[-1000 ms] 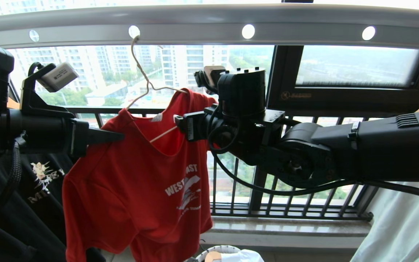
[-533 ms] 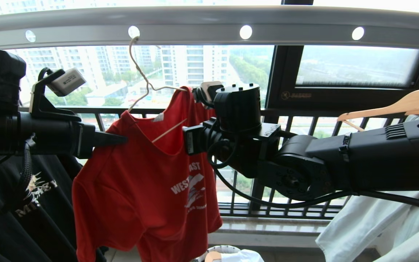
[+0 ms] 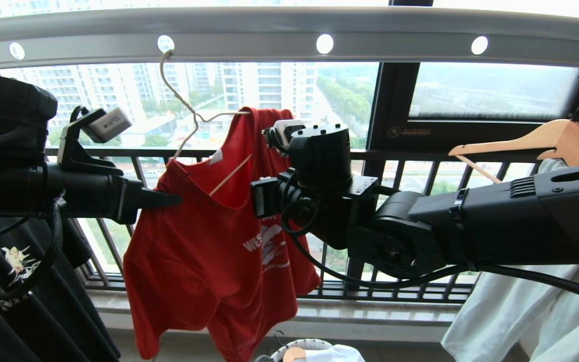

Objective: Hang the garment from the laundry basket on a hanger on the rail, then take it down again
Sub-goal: Take the clothes off the clothes rack

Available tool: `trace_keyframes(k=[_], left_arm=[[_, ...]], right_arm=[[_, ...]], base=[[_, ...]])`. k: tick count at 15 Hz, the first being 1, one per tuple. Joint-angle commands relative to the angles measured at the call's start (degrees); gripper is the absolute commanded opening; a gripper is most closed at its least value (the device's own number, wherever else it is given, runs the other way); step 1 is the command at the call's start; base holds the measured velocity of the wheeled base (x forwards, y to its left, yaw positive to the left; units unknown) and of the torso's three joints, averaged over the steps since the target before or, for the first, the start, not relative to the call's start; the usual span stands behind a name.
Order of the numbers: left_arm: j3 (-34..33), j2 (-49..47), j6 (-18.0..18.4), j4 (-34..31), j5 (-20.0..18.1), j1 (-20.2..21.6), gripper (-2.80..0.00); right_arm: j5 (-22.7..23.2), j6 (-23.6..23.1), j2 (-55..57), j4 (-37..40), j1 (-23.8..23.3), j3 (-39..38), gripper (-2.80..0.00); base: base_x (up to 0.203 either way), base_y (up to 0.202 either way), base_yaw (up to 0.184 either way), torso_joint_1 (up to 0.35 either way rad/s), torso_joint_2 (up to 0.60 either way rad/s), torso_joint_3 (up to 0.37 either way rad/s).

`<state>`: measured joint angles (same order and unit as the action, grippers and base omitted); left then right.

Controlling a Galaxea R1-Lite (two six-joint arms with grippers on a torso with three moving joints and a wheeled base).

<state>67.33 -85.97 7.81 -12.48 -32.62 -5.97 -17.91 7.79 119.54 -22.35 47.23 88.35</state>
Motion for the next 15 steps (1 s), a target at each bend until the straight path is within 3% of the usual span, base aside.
trace_keyframes(k=[1, 8, 9, 15], left_arm=[[0.0, -0.08, 0.01, -0.09, -0.17, 0.0, -2.8], [0.08, 0.63, -0.16, -0.17, -0.17, 0.0, -2.8], [0.08, 0.63, -0.16, -0.17, -0.17, 0.0, -2.8], [0.05, 0.95, -0.07, -0.17, -0.17, 0.0, -2.8]], right_arm=[[-0.09, -0.17, -0.13, -0.09, 0.08, 2.63, -2.8], [-0.37, -6.84, 3.61, -0.06, -0.59, 10.88, -2.8], [-0.37, -7.18, 4.48, -0.09, -1.04, 12.18, 0.0], [-1.25, -7.46, 7.83, -0.07, -2.14, 18.55, 0.0]], base=[[0.0, 0.0, 0.0, 0.0, 0.0, 0.0], [0.0, 0.0, 0.0, 0.0, 0.0, 0.0], [0.0, 0.0, 0.0, 0.0, 0.0, 0.0], [0.0, 0.0, 0.0, 0.0, 0.0, 0.0]])
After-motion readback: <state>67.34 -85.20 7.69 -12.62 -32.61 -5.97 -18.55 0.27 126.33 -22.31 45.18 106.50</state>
